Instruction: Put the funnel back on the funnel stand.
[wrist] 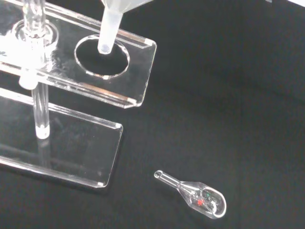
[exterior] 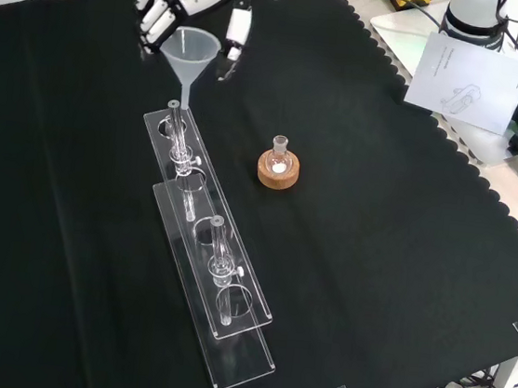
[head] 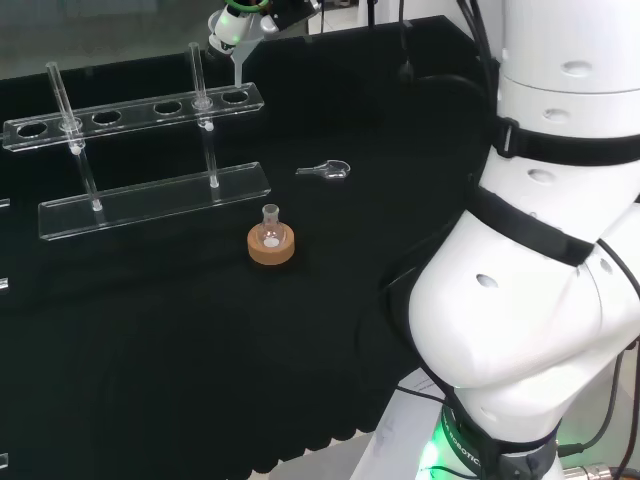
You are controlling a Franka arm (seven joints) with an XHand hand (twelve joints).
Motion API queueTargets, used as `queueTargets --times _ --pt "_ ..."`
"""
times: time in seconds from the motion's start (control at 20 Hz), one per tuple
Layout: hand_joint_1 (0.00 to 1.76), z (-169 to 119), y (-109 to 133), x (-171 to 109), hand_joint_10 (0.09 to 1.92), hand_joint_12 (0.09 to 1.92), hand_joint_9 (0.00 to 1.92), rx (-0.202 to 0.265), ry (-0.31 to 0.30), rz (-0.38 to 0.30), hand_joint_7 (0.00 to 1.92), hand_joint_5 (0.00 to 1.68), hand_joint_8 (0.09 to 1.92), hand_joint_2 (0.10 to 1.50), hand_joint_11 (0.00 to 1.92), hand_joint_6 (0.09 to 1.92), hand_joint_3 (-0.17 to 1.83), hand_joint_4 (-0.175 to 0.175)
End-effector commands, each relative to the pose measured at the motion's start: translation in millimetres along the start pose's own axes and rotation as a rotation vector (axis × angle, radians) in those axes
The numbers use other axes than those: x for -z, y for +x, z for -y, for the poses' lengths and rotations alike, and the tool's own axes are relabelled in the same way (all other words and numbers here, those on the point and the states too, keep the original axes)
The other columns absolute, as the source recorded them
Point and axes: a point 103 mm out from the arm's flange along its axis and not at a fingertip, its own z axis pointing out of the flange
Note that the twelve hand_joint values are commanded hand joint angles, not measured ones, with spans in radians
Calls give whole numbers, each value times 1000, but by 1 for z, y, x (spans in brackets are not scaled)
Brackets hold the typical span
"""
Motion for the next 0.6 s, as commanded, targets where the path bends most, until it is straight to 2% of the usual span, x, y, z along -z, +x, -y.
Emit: queueTargets --times 0.05,0.6 --pt "642 -23 -5 -7 528 1255 1113 9 21 1 543 577 693 834 623 666 409 -42" --pt "643 -39 2 -24 532 1256 1110 24 57 -2 541 576 694 831 625 673 412 -42"
